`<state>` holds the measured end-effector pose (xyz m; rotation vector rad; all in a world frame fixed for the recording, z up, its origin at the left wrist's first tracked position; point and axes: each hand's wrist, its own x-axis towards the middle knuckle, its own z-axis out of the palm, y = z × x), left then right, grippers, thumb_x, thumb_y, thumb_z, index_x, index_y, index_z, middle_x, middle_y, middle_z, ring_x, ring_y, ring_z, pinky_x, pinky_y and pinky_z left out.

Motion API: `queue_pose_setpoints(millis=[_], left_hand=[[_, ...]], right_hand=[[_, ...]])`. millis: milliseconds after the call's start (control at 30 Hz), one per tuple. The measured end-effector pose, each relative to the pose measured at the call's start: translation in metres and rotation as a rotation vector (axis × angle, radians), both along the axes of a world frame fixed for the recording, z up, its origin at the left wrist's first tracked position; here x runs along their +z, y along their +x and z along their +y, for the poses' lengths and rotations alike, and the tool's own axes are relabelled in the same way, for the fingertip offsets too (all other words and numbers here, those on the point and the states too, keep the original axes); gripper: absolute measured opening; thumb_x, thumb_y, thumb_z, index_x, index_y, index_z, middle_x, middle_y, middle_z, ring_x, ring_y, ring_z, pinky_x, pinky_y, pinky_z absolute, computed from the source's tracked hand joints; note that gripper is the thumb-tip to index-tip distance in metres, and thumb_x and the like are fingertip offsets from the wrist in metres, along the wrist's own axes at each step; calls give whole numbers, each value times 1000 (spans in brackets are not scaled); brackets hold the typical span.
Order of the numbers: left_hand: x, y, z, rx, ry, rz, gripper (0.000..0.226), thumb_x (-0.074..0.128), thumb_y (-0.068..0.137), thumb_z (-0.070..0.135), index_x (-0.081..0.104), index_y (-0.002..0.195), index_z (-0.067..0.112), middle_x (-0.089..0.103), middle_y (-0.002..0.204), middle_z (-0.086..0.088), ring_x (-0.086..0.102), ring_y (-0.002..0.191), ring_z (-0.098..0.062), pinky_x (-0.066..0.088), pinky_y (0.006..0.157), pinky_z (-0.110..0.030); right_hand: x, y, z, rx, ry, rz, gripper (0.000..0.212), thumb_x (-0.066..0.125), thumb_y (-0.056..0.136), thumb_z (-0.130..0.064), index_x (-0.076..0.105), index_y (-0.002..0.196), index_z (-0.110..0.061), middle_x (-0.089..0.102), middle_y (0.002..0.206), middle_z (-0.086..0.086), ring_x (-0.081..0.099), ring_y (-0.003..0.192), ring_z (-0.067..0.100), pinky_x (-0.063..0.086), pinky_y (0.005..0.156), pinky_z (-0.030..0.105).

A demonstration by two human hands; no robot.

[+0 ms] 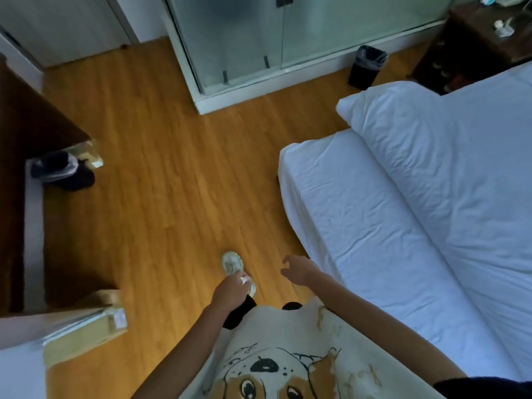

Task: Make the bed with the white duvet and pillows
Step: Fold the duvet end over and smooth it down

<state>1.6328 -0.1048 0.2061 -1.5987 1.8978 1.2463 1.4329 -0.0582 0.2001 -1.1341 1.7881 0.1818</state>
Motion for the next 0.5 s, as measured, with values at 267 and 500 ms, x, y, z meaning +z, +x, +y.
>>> queue_pose_setpoints(millis=[267,500], left_hand=[[-20,-23,-264,-253,-68,-49,41,39,99,39,49,134,21,57,128,1,58,105,-19,42,76,-29],[-6,-80,-434,-490,-76,-105,43,36,94,44,48,130,23,60,115,3,52,76,-16,45,68,-35]], right_hand=[[-15,-21,-195,-157,26,39,47,41,99,-36,41,143,-19,49,141,7,47,126,24,41,98,33],[7,-48,-323,-198,-36,101,36,42,98,-29,53,130,-15,58,126,9,54,114,27,47,90,36]])
